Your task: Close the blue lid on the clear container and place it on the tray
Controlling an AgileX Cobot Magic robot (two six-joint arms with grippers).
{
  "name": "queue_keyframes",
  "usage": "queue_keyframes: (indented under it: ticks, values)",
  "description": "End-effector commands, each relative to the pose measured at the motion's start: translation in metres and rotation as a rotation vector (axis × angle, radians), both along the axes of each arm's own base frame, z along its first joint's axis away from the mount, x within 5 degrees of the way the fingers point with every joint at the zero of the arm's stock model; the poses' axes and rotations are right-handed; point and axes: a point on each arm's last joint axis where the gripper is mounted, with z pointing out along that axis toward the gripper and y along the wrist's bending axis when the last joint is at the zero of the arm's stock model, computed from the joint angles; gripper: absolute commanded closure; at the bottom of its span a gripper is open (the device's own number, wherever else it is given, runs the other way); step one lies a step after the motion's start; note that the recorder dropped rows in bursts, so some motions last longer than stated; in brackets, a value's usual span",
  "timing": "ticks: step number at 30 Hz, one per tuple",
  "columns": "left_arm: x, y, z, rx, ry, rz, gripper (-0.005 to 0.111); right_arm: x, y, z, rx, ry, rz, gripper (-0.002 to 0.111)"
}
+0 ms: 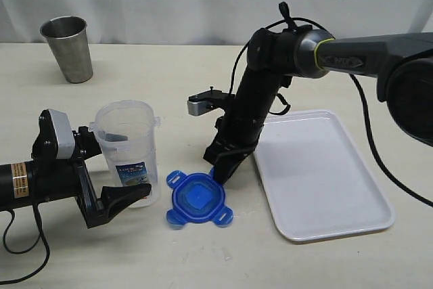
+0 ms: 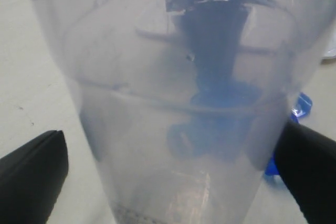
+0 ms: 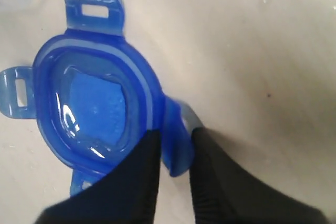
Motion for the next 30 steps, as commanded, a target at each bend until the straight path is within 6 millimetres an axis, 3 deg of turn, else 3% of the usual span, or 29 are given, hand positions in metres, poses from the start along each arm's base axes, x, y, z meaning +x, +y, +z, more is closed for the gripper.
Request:
queue_keyframes:
  ticks: [1, 5, 9, 22, 30]
  values:
    - [0.001, 0.001, 0.000, -0.007, -0.005, 0.013, 0.002, -0.001, -0.002, -0.005, -0.009, 0.006, 0.019, 0.104]
    - [0.001, 0.001, 0.000, -0.007, -0.005, 0.013, 0.002, 0.000, -0.002, -0.002, -0.011, 0.000, 0.015, 0.104]
    - [0.001, 0.001, 0.000, -0.007, -0.005, 0.011, 0.002, 0.001, -0.005, 0.015, -0.033, -0.044, 0.005, 0.104]
    - [0.000, 0.001, 0.000, -0.007, -0.004, 0.006, 0.002, 0.004, -0.010, 0.111, 0.015, -0.355, -0.146, 0.104]
    - [0.000, 0.001, 0.000, -0.007, -0.004, 0.006, 0.002, -0.015, 0.005, 0.166, -0.059, -0.635, -0.126, 0.104]
